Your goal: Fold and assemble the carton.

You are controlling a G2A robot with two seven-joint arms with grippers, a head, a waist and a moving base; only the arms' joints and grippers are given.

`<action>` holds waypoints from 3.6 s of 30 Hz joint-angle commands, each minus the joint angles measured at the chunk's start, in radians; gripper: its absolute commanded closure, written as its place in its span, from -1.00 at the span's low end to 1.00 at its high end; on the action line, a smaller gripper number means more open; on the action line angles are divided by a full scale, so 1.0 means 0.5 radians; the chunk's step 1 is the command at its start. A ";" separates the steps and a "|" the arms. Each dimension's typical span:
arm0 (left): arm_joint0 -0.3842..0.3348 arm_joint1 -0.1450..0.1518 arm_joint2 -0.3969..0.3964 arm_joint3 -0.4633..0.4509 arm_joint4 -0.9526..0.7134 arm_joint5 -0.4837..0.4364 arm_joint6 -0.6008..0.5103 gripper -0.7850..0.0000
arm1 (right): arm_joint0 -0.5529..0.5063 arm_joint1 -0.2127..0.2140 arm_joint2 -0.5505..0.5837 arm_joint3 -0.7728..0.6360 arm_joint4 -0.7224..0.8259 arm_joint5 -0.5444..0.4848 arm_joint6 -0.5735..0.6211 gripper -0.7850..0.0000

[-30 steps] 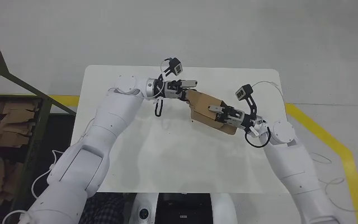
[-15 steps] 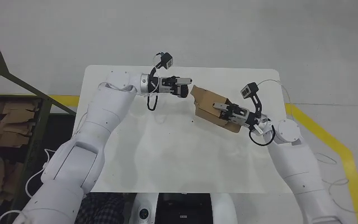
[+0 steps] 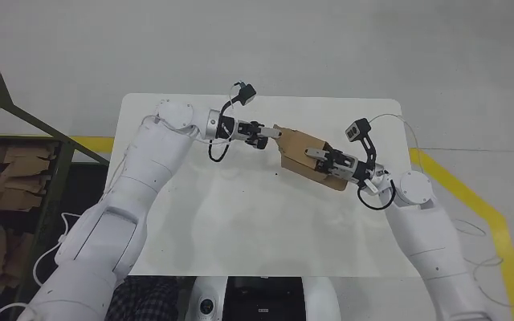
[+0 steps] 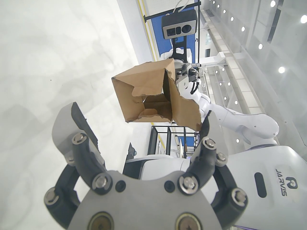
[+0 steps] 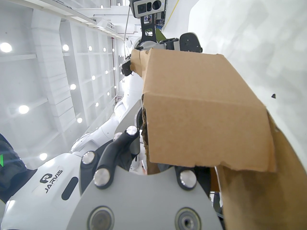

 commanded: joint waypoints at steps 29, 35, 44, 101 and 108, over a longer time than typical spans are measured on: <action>0.017 0.015 0.066 -0.070 0.116 0.123 0.092 -1.00 | -0.069 0.017 0.061 -0.120 0.163 -0.001 0.095 1.00; 0.029 0.014 0.075 -0.078 0.081 0.119 0.079 -1.00 | -0.067 0.017 0.062 -0.115 0.216 0.002 0.124 1.00; 0.039 0.008 0.098 -0.104 0.046 0.118 0.070 -1.00 | -0.067 0.015 0.063 -0.116 0.273 -0.004 0.134 1.00; 0.004 -0.036 0.243 -0.204 0.012 0.098 0.060 -1.00 | -0.032 0.004 0.026 -0.029 0.464 0.084 0.295 1.00; -0.007 -0.044 0.258 -0.196 0.006 0.098 0.061 -1.00 | -0.031 0.003 0.028 -0.014 0.480 0.089 0.305 1.00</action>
